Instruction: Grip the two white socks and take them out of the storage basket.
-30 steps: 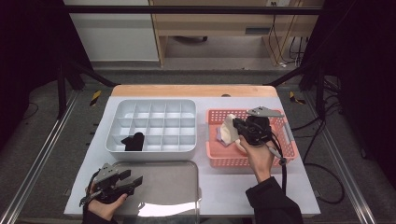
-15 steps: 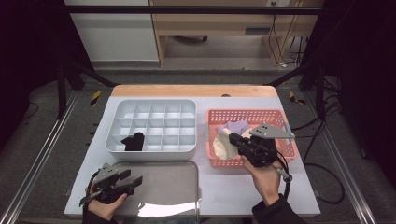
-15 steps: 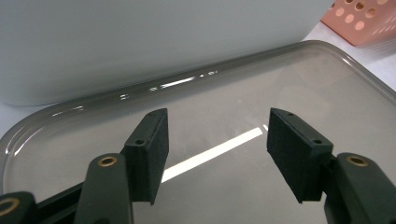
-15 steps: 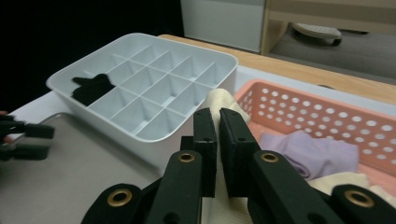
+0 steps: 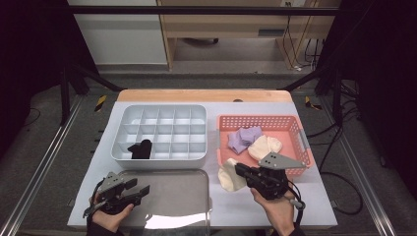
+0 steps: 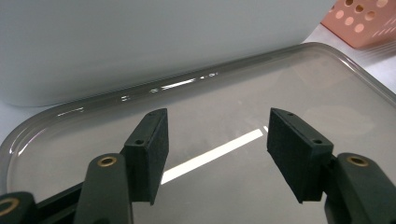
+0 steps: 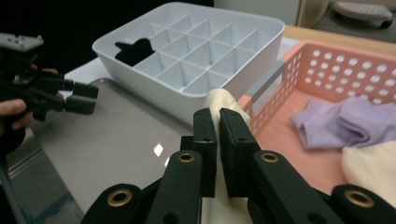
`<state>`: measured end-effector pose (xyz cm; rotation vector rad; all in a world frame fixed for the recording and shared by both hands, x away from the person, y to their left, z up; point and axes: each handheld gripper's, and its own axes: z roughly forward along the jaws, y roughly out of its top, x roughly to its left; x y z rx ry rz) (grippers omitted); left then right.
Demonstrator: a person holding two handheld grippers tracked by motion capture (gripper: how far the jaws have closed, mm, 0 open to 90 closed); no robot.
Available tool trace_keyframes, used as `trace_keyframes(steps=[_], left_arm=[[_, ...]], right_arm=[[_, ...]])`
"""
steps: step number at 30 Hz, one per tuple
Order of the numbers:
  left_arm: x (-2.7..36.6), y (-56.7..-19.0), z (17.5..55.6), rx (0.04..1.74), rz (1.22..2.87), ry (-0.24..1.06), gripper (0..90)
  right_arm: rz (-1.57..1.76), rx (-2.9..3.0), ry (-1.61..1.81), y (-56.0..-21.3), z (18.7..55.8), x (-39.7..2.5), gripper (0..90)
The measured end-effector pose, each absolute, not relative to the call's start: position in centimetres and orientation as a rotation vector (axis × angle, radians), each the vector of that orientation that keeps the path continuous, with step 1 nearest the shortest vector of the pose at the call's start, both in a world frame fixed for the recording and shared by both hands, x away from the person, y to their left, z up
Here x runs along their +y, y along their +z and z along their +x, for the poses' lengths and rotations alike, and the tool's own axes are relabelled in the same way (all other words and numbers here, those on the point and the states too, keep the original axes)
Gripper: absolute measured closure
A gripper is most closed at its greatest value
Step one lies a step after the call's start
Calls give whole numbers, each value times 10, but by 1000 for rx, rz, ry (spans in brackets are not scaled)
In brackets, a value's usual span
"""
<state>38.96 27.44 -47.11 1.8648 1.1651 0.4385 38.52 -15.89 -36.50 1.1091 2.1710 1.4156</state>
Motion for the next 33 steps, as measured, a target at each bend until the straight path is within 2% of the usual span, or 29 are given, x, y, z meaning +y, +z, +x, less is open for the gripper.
trace_keyframes(steps=[19,25,33], left_arm=[[275,-470,389,1160,1861,441,376],[275,-470,389,1159,1861,441,375],[275,-470,389,1154,1864,438,373]], right_arm=[[1240,2302,1272,-439,380,-159,848],[1271,2304,1183,-458,384,-162,805],[1245,2318,1090,-470,388,-158,696]])
